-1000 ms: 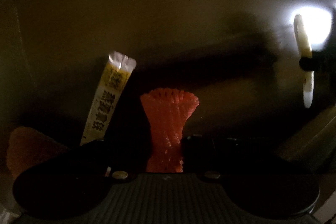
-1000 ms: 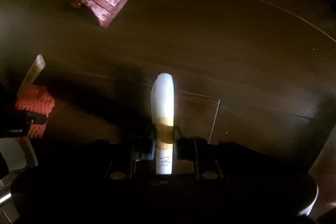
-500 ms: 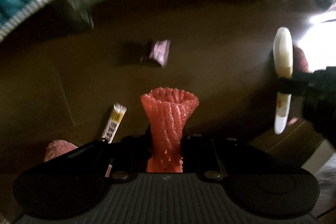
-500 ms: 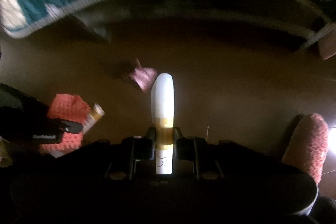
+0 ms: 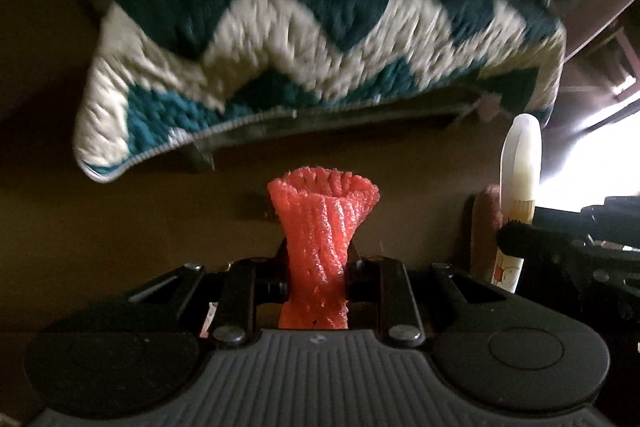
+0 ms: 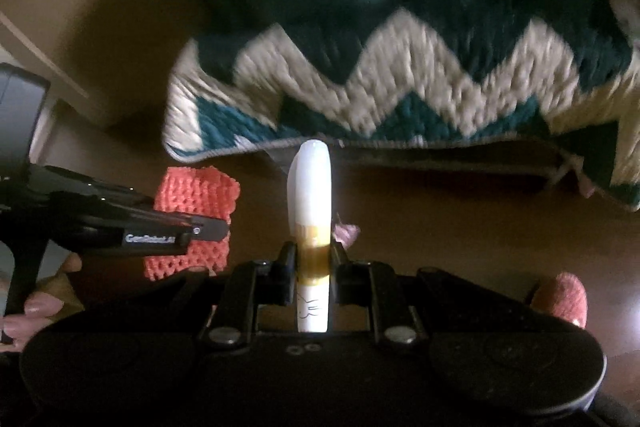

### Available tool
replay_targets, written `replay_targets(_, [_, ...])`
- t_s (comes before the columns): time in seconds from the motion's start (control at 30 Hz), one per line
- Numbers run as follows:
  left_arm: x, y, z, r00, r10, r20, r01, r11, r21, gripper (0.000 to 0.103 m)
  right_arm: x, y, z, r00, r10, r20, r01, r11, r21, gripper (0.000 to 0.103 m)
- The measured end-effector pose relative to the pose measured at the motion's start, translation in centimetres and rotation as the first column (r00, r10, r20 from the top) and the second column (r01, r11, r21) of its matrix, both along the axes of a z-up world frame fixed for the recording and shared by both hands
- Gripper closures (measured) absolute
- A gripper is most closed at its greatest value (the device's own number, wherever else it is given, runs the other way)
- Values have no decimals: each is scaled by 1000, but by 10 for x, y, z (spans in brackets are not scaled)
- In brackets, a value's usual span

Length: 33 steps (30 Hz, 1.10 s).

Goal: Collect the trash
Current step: 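Carry the foam net and tube with both grippers over the wastebasket, then open both grippers to drop the foam net and tube into the wastebasket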

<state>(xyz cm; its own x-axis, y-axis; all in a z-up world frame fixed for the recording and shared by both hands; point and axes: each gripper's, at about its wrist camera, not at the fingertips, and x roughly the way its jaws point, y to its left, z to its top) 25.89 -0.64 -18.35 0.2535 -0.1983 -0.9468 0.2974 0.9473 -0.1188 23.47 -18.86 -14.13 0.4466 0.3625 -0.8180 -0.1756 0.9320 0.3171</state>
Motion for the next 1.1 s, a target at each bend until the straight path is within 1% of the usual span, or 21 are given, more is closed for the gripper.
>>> replay_targets(0.17, [-9, -6, 71, 991, 22, 135, -22, 1000, -5, 80, -13, -7, 55, 995, 10, 98, -12, 1000, 19, 87])
replay_targets(0.27, [-10, -6, 102, 979, 43, 199, -38, 999, -29, 80, -14, -12, 92, 984, 23, 176, -27, 999, 20, 87])
replay_targets(0.47, [2, -8, 164, 949, 103, 299, -84, 993, -78, 80, 0, -17, 155, 945, 21, 326, -26, 1000, 10, 87])
replay_targets(0.67, [28, -13, 219, 908, 132, 398, -103, 990, -92, 80, 31, -10, 211, 889, 24, 458, -14, 1000, -26, 87])
replay_targets(0.73, [42, -13, 238, 892, 152, 425, -118, 987, -105, 80, 45, -6, 228, 870, 24, 492, -9, 999, -31, 87])
replay_targets(0.87, [72, -11, 272, 871, 192, 453, -145, 980, -136, 80, 72, 0, 253, 835, 20, 551, 2, 999, -39, 87])
replay_targets(0.97, [92, -13, 291, 856, 201, 477, -146, 978, -151, 80, 98, 0, 264, 825, 8, 564, 5, 1000, -22, 87])
replay_targets(1.03, [107, -16, 300, 844, 204, 496, -148, 978, -150, 80, 116, 2, 270, 819, -2, 574, 19, 1000, -23, 87])
replay_targets(1.1, [124, -20, 305, 838, 209, 503, -152, 977, -151, 80, 131, 2, 273, 817, -13, 576, 28, 999, -16, 87])
